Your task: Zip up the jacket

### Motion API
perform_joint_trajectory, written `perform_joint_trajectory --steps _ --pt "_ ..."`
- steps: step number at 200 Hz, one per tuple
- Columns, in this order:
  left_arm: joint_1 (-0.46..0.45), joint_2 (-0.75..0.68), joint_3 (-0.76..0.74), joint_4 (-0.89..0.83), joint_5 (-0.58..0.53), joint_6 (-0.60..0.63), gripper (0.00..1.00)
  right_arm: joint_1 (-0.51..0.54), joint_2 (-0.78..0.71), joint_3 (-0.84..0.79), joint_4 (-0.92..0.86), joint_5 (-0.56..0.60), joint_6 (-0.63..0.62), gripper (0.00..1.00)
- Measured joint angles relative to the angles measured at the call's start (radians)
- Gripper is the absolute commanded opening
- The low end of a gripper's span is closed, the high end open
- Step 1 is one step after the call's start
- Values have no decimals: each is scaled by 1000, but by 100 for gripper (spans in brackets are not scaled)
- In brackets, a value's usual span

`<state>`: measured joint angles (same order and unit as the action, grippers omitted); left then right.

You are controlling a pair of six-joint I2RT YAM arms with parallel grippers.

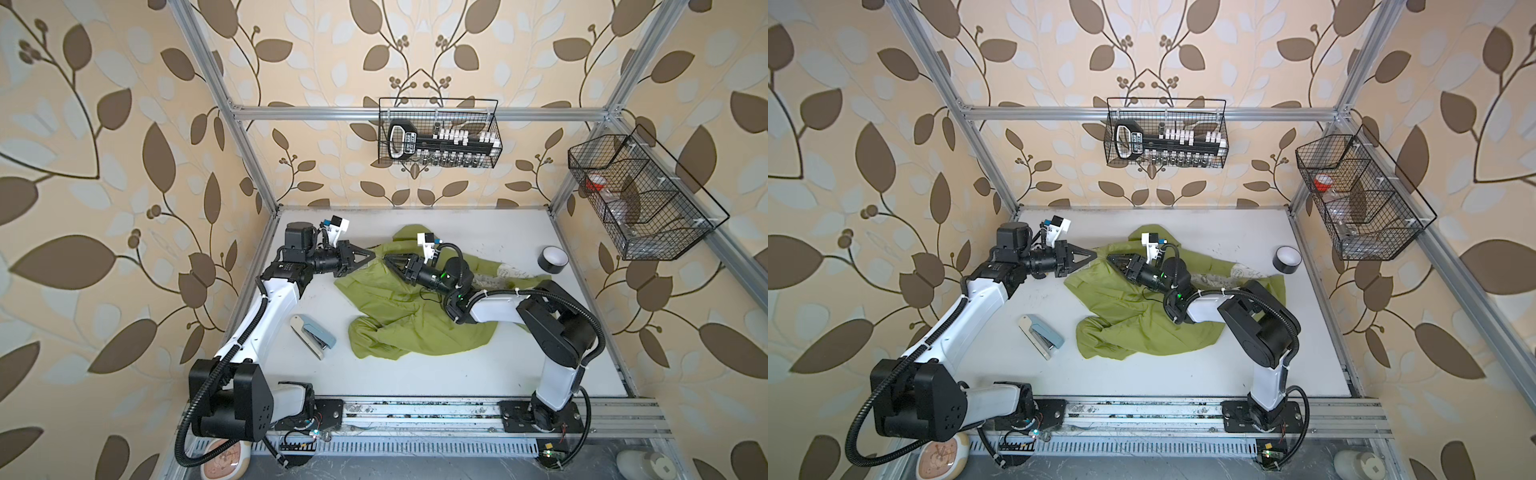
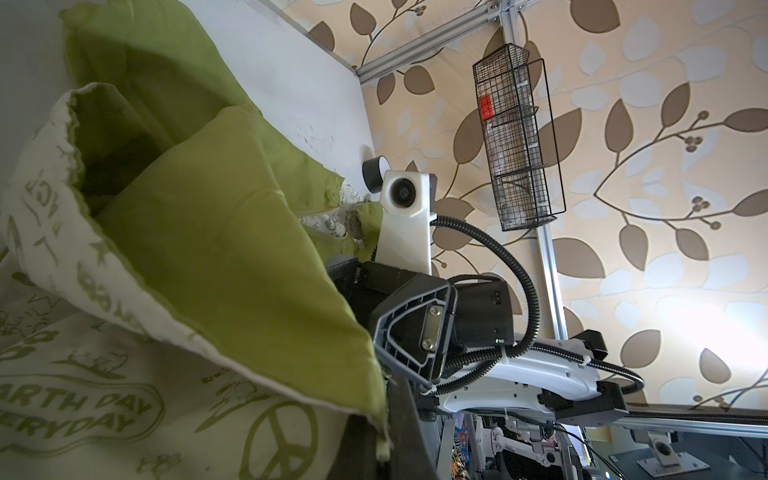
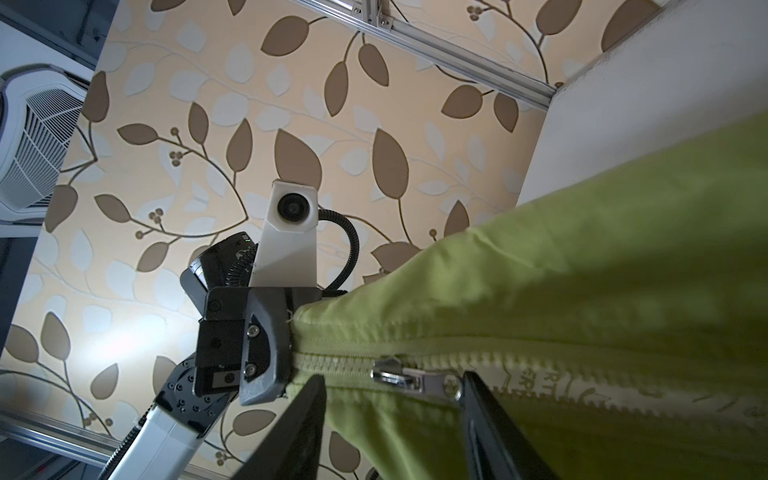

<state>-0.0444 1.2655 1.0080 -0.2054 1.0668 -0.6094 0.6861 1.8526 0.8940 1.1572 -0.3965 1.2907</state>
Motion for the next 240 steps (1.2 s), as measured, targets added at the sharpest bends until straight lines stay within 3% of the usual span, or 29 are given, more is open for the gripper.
perform_joint_trajectory --steps 106,159,206,240 --pt "0 0 0 -8 0 0 0 2 53 40 45 0 38 61" --pt "0 0 0 -9 0 0 0 2 79 43 67 0 59 68" --pt "0 0 0 -9 0 0 0 4 80 43 90 0 71 58" --pt "0 0 0 -8 0 0 0 4 80 43 101 2 76 56"
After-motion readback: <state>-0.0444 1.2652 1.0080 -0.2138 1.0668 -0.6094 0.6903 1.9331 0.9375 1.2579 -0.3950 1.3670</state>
